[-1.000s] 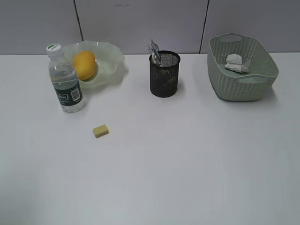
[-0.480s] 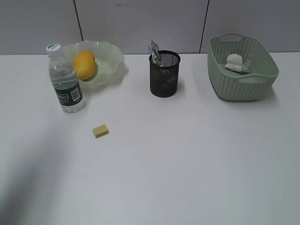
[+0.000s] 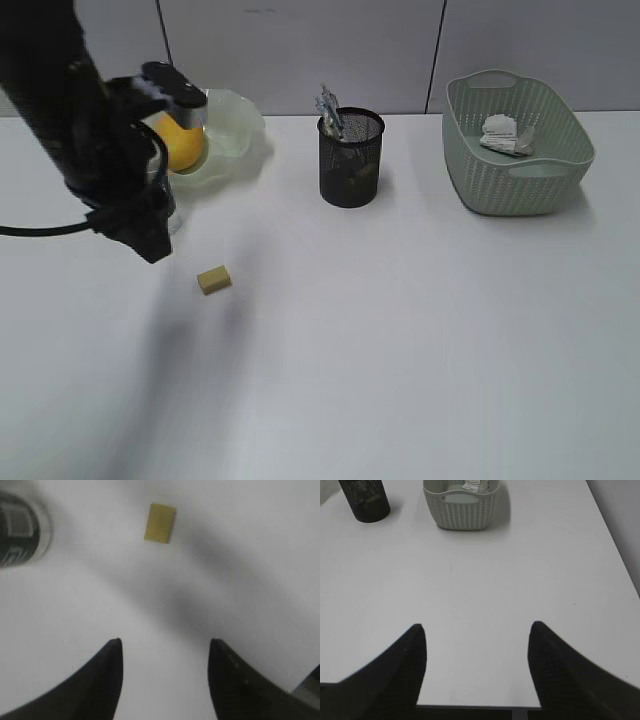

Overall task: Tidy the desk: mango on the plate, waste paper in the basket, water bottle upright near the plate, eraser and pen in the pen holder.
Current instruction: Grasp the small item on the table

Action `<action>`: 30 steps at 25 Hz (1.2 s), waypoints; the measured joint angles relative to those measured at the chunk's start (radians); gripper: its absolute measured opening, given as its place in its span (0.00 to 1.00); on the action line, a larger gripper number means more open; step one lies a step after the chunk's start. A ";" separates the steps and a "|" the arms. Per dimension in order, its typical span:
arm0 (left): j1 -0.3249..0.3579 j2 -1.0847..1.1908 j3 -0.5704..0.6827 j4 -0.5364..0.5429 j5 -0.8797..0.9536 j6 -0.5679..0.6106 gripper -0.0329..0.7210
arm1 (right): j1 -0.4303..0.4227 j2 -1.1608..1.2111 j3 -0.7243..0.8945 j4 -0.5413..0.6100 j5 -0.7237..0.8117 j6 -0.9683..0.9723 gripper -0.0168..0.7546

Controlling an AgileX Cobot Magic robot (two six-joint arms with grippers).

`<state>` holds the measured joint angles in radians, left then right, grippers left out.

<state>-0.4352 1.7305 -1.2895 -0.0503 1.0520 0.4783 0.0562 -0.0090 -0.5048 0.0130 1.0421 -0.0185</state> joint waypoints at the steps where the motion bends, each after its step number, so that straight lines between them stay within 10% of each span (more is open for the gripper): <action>1: -0.015 0.032 -0.017 0.000 -0.011 0.028 0.60 | 0.000 0.000 0.000 0.000 0.000 0.000 0.68; 15: -0.037 0.403 -0.310 -0.071 -0.012 0.157 0.60 | 0.000 0.000 0.000 0.000 0.000 0.000 0.68; 30: -0.039 0.508 -0.337 -0.042 -0.014 0.157 0.49 | 0.000 0.000 0.000 0.000 0.000 0.000 0.67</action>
<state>-0.4739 2.2384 -1.6266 -0.0918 1.0383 0.6358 0.0562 -0.0090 -0.5048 0.0130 1.0421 -0.0185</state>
